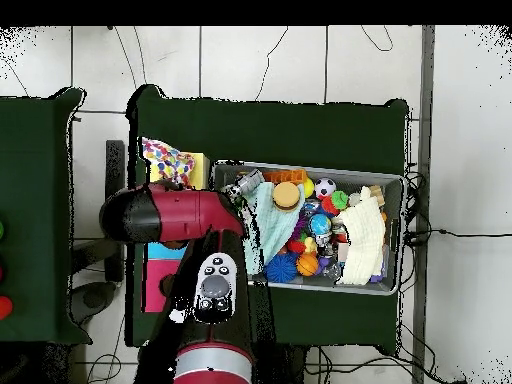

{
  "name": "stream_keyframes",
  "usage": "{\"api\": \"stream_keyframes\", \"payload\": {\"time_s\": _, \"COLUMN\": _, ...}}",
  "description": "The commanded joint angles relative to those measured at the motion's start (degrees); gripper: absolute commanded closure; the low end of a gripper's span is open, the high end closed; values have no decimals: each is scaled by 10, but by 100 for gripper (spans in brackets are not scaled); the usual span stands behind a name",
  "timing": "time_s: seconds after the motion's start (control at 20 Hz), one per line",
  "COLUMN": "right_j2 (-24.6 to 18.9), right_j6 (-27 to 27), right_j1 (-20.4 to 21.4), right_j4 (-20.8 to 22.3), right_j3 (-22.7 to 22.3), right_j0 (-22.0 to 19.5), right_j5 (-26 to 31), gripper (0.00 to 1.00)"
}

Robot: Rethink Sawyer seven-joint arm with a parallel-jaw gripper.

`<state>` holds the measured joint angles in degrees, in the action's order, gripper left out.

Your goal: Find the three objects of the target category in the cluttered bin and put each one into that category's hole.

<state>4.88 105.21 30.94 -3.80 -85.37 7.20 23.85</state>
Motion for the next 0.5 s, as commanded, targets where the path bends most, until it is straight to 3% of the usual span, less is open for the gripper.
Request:
{"api": "stream_keyframes", "payload": {"time_s": 0.05, "right_j2": -2, "right_j6": 77, "right_j1": -62, "right_j4": 26, "right_j3": 3, "right_j0": 0, "right_j5": -53, "gripper": 100}}
{"api": "stream_keyframes", "payload": {"time_s": 0.5, "right_j2": -9, "right_j6": 89, "right_j1": -96, "right_j4": 10, "right_j3": 0, "right_j0": 4, "right_j5": -105, "gripper": 100}}
